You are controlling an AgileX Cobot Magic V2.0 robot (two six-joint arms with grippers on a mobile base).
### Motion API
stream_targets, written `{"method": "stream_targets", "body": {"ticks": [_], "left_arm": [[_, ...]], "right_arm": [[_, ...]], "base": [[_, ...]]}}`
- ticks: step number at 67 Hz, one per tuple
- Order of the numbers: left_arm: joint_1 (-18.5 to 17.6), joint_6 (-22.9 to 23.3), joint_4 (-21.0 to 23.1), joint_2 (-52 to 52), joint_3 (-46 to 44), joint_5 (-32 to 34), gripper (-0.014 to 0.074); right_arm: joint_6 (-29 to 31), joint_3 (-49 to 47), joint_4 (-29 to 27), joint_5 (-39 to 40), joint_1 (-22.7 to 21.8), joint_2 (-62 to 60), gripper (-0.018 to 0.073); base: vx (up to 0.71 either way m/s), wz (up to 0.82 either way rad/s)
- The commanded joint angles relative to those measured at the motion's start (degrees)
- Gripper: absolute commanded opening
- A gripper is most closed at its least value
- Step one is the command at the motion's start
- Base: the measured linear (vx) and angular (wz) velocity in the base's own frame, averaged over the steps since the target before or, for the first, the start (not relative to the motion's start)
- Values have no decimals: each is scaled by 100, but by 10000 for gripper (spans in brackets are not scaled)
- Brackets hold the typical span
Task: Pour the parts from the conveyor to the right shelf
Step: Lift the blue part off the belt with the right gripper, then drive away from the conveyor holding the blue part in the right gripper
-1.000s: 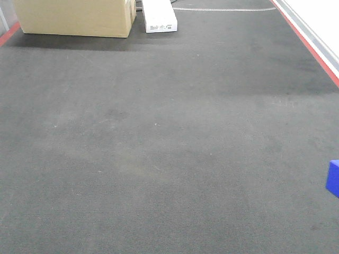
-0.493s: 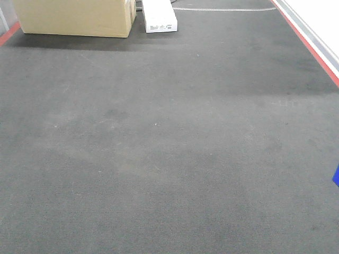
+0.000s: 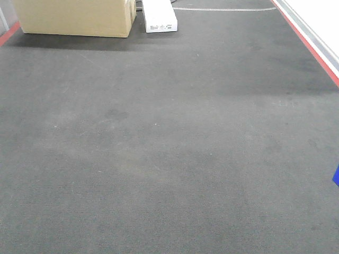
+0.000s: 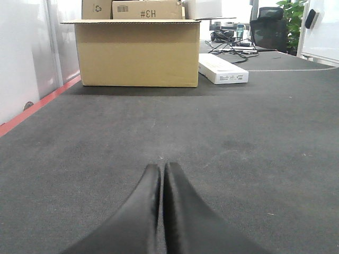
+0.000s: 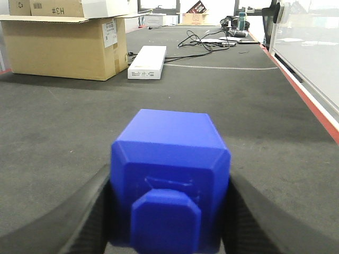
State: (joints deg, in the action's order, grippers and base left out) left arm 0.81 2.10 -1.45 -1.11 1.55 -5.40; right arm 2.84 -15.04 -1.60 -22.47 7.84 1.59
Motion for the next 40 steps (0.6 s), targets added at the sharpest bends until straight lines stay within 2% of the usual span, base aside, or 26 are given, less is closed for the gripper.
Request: {"method": "stream_targets", "body": {"ticks": [1, 40], "left_arm": [[12, 42, 35, -25, -150, 414, -6], [12, 42, 35, -25, -150, 414, -6]], "right_arm": [[59, -145, 38, 483, -6, 61, -9], [59, -145, 38, 483, -6, 61, -9]], "base": [[0, 0], [-3, 2]]}}
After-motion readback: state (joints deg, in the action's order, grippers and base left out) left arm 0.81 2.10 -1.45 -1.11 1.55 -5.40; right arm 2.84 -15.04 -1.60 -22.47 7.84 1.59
